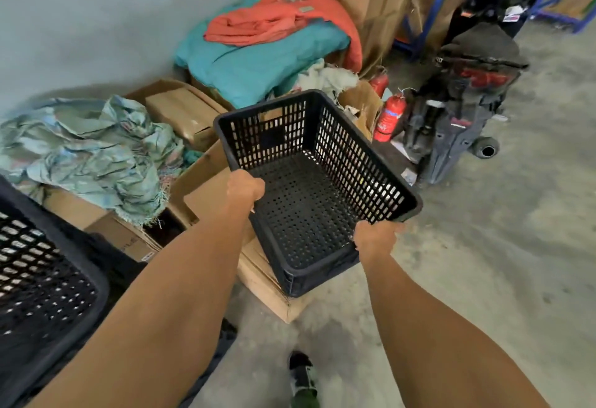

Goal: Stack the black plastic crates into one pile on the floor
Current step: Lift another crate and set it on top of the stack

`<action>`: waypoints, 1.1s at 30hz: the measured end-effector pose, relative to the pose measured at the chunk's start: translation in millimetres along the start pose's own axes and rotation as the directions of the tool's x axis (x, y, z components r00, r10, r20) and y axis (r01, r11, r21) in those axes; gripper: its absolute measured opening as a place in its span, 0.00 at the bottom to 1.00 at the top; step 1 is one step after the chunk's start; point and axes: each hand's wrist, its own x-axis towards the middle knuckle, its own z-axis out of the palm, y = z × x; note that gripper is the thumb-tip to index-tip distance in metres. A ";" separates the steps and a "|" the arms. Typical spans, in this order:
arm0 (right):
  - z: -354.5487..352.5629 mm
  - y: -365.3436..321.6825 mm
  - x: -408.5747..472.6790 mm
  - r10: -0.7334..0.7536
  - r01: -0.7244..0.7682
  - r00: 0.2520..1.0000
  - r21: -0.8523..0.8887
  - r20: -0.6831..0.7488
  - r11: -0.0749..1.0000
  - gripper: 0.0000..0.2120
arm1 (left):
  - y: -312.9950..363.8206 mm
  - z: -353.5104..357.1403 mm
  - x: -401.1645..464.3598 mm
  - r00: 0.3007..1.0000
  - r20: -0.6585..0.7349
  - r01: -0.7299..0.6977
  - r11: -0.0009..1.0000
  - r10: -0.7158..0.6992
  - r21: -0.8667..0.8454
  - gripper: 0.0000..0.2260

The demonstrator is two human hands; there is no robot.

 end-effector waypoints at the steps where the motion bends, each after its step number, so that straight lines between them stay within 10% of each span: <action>1: -1.6 -4.8 2.7 -0.027 0.027 1.000 0.010 -0.003 1.000 0.34 | 2.4 -2.9 -0.6 1.000 -0.009 0.018 0.996 -0.019 -0.085 0.19; 8: -21.0 -57.1 26.1 -0.321 0.329 0.943 -0.124 0.084 0.936 0.24 | -20.6 -14.9 -22.9 0.961 0.074 0.261 0.777 -0.268 -0.573 0.25; 14: -5.6 -88.7 33.9 -0.446 0.509 0.856 -0.271 0.262 0.817 0.25 | -69.1 6.4 -49.9 0.925 0.233 0.379 0.709 -0.299 -0.594 0.22; 19: 12.9 -68.8 42.0 -0.401 0.474 0.877 -0.342 0.264 0.812 0.29 | -75.5 -3.8 -48.8 0.797 0.455 0.501 0.855 -0.396 -0.133 0.11; 22: 13.8 -70.9 46.9 -0.391 0.444 0.895 -0.333 0.216 0.832 0.28 | -72.0 -25.9 -20.9 0.865 0.106 0.475 0.868 -0.491 0.144 0.37; 25: 13.5 -72.7 56.3 -0.380 0.429 0.903 -0.360 0.200 0.829 0.28 | -53.6 -50.3 -4.7 0.902 -0.220 0.418 0.878 -0.372 0.233 0.39; 33: 22.5 -50.5 68.5 -0.411 0.428 0.904 -0.239 0.119 0.872 0.20 | -45.9 -80.9 97.0 0.982 -0.169 0.152 0.902 -0.089 0.405 0.39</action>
